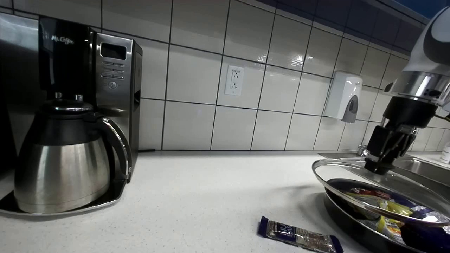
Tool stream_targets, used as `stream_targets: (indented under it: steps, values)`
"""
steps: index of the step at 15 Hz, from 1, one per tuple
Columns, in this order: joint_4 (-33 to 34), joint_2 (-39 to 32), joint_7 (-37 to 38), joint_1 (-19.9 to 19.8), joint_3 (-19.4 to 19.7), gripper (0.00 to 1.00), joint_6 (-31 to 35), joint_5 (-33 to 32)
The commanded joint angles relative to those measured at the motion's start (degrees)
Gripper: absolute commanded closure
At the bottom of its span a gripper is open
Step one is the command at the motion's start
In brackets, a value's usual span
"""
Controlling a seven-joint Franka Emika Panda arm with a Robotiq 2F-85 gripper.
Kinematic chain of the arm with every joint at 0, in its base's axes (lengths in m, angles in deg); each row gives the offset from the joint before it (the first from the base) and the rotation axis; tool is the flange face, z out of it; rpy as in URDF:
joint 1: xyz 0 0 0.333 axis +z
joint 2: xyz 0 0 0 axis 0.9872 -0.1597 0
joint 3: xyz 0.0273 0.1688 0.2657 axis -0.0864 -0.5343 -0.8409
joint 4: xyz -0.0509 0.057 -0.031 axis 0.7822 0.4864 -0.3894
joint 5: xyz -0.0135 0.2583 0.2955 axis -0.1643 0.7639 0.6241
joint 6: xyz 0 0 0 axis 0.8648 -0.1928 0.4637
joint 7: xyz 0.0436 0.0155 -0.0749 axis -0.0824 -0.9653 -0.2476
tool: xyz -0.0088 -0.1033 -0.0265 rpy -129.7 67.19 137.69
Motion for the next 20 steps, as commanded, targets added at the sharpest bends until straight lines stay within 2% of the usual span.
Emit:
stream_targets:
  steps: [1,20]
  values:
    - [-1.4,3.1,-2.4,-0.3,0.9,0.61,-1.3,0.4]
    - [-1.0,-1.0,-3.8,-0.9,2.5,0.61,-0.6,-0.2]
